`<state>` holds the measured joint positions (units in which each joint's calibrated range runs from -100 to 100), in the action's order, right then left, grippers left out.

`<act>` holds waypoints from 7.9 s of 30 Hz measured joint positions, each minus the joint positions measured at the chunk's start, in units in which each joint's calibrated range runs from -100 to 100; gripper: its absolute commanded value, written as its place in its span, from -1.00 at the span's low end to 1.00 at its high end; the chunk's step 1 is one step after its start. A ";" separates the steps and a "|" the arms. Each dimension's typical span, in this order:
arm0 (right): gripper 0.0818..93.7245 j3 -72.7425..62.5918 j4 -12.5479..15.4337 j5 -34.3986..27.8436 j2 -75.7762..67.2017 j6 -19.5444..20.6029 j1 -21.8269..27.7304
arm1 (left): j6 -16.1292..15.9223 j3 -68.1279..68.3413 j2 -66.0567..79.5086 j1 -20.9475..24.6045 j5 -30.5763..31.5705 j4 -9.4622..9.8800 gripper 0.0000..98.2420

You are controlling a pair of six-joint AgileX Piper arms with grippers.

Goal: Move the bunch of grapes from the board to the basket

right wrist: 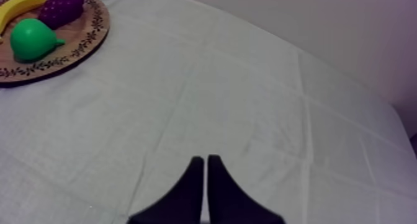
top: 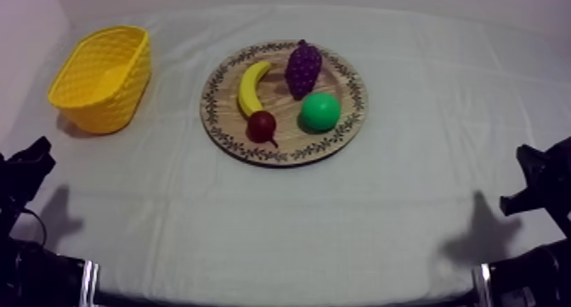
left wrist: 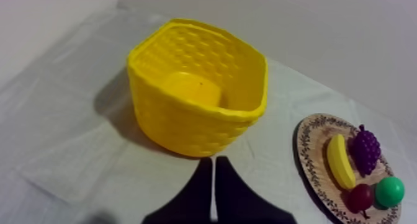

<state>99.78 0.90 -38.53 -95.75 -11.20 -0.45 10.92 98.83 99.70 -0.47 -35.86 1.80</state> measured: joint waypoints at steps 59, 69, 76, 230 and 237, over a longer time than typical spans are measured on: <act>-0.99 0.00 0.00 0.00 0.00 -0.08 0.00 | 3.76 -53.40 -59.46 -15.76 -28.47 -3.73 -1.00; -0.99 0.00 0.00 0.00 0.00 -0.08 0.00 | 10.36 -76.47 -83.79 -20.76 -40.30 -3.34 -1.00; -0.99 0.00 0.00 0.00 0.00 -0.08 0.00 | 11.90 -90.20 -97.95 -25.05 -43.67 -2.37 -1.00; -0.99 0.00 0.00 0.00 0.00 -0.04 0.00 | -3.34 -101.95 -110.15 -0.03 -56.96 5.33 -0.09; -0.99 0.00 0.00 0.00 0.00 -0.04 0.00 | -3.14 -101.66 -114.44 0.13 -55.30 5.39 -0.08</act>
<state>99.78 0.90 -38.53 -95.75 -11.24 -0.45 7.78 -2.83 -14.74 -0.34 -91.16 7.19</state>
